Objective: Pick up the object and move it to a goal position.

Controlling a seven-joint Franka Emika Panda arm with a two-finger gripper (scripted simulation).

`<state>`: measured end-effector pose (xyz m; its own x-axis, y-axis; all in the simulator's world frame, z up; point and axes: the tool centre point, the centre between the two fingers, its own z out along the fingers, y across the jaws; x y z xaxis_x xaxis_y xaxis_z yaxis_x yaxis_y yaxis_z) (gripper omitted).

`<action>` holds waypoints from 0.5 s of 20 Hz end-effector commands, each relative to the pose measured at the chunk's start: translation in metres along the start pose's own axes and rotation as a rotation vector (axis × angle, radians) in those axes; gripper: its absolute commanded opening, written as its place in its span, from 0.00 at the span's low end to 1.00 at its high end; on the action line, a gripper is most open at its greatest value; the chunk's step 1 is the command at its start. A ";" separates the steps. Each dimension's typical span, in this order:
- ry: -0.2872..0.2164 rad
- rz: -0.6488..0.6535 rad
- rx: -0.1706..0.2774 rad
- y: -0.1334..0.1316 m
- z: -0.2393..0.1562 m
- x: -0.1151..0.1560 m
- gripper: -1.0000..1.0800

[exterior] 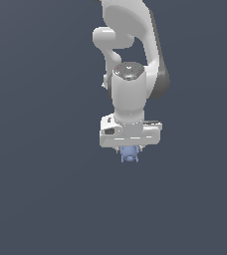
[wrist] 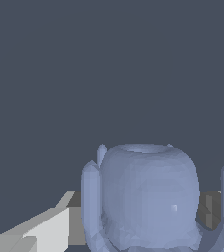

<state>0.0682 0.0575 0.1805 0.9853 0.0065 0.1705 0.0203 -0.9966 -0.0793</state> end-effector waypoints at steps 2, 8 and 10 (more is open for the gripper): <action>0.036 -0.056 0.023 0.007 -0.030 0.017 0.00; 0.095 -0.149 0.064 0.018 -0.082 0.044 0.00; 0.115 -0.181 0.078 0.021 -0.099 0.052 0.00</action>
<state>0.0993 0.0322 0.2709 0.9480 0.1488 0.2814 0.1857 -0.9765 -0.1092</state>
